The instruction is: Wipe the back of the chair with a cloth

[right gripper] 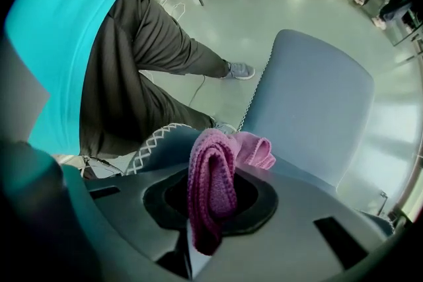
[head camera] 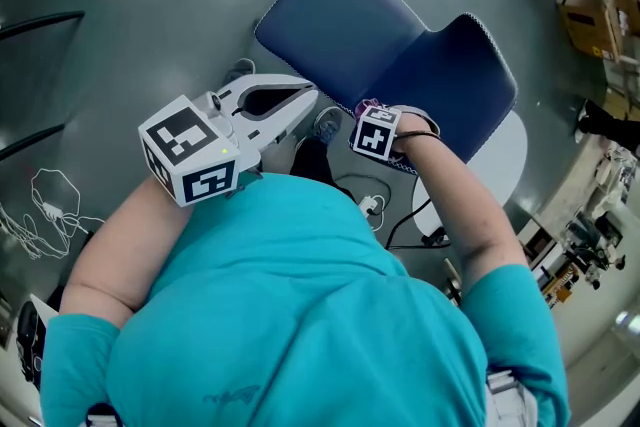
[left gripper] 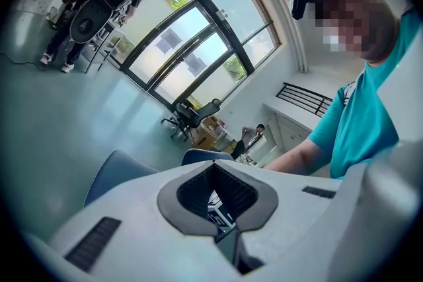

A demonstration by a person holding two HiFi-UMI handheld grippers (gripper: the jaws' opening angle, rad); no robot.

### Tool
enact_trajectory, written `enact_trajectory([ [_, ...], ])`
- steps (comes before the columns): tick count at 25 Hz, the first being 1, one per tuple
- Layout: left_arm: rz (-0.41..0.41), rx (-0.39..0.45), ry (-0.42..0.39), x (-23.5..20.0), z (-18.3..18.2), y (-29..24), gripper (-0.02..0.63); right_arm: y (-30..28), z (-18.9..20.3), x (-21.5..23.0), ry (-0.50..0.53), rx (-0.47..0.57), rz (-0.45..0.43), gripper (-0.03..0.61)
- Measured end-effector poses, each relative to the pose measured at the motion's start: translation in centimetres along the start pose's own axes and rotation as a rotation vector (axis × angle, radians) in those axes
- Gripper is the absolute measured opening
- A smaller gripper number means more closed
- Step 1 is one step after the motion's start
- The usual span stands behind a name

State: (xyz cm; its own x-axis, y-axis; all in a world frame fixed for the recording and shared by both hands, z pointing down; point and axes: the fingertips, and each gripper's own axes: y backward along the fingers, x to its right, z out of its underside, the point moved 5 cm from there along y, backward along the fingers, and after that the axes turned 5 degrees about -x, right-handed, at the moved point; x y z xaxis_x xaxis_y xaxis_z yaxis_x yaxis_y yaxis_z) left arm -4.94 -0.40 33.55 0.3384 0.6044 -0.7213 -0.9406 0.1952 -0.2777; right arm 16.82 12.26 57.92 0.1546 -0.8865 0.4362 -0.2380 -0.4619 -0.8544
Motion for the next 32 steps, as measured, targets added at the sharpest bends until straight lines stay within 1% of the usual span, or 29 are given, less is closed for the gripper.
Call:
enact_trajectory([
  [3,0.001,-0.002,-0.003,0.1,0.1,0.3,-0.006,0.1,-1.3,-0.9,-0.005,0.034,-0.031,0.058],
  [9,-0.003,0.011,0.000,0.0,0.3,0.6,-0.006,1.5,-3.0,-2.4,-0.074,0.122,-0.149,0.058],
  [11,-0.005,0.014,0.001,-0.2,0.2,0.6,-0.006,2.4,-4.0,-2.6,-0.074,0.187,-0.172,0.058],
  [13,-0.010,0.014,0.006,-0.7,0.1,0.6,-0.006,3.8,-4.6,-1.9,-0.078,0.249,-0.159,0.058],
  [15,-0.022,0.012,0.005,-1.5,0.1,0.6,-0.006,5.5,-4.2,0.0,-0.104,0.295,-0.117,0.058],
  [17,-0.039,0.011,-0.001,-2.6,0.2,0.4,-0.006,7.2,-3.1,2.9,-0.138,0.329,-0.052,0.058],
  [20,-0.066,0.017,-0.005,-4.8,0.5,0.0,-0.006,9.6,-0.7,8.2,-0.179,0.330,0.071,0.059],
  [24,-0.104,0.023,-0.009,-8.9,0.9,-0.9,-0.006,11.5,2.7,15.7,-0.204,0.247,0.239,0.058],
  [26,-0.123,0.020,-0.014,-11.1,1.4,-1.5,-0.006,11.4,4.0,18.7,-0.207,0.192,0.297,0.059],
  [29,-0.154,0.019,-0.007,-14.8,1.4,-3.4,-0.006,10.1,5.9,23.1,-0.208,0.119,0.342,0.059],
  [32,-0.173,0.015,-0.013,-18.0,1.0,-6.1,-0.006,8.2,7.9,26.9,-0.208,0.039,0.357,0.059],
])
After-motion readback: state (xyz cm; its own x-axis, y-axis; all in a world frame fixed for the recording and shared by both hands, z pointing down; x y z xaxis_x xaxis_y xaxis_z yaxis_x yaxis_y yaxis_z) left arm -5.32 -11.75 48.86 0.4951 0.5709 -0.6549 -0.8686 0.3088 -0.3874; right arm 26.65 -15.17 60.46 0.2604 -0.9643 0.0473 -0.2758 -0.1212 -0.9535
